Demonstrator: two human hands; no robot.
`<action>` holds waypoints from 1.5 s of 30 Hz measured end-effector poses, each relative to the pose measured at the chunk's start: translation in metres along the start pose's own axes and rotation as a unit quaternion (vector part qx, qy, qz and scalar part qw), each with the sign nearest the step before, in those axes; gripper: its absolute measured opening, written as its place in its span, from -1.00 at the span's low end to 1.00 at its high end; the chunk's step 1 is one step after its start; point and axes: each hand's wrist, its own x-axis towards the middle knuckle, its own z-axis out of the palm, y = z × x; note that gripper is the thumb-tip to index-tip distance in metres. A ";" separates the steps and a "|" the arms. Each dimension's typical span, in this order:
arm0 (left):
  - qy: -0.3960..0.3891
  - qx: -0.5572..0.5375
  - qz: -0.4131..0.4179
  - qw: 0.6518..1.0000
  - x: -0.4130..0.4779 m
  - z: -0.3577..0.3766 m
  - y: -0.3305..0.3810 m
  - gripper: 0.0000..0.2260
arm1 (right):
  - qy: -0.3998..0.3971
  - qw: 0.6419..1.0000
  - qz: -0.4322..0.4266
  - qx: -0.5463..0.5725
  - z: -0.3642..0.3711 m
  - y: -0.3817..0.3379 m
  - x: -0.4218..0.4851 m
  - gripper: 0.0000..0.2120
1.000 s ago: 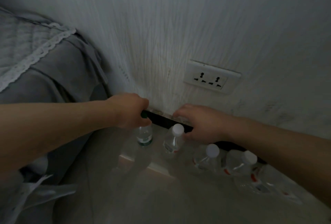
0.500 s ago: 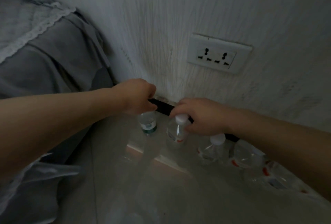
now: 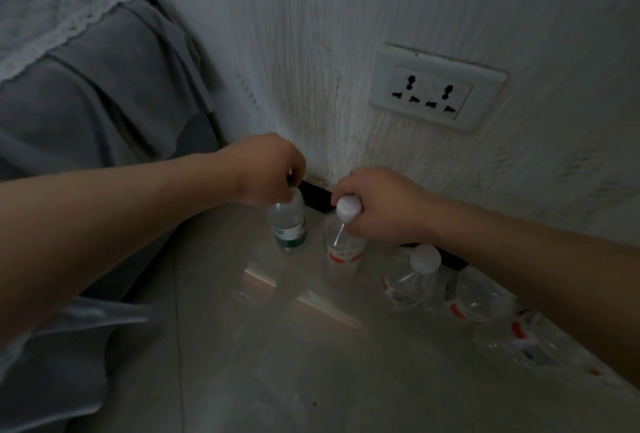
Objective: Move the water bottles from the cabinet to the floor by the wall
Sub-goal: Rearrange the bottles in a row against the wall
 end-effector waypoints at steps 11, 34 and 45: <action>-0.020 0.011 0.069 0.997 -0.001 -0.003 -0.005 -0.83 | 0.077 0.995 0.040 0.053 0.003 0.005 0.014 -0.72; 0.061 -0.013 0.023 0.998 -0.003 0.016 -0.008 -0.49 | 0.085 0.996 0.022 0.016 0.008 0.005 0.016 -0.66; 0.058 -0.045 -0.018 0.997 0.002 0.004 -0.011 -0.67 | 0.109 0.994 0.005 -0.002 0.006 -0.001 0.029 -0.81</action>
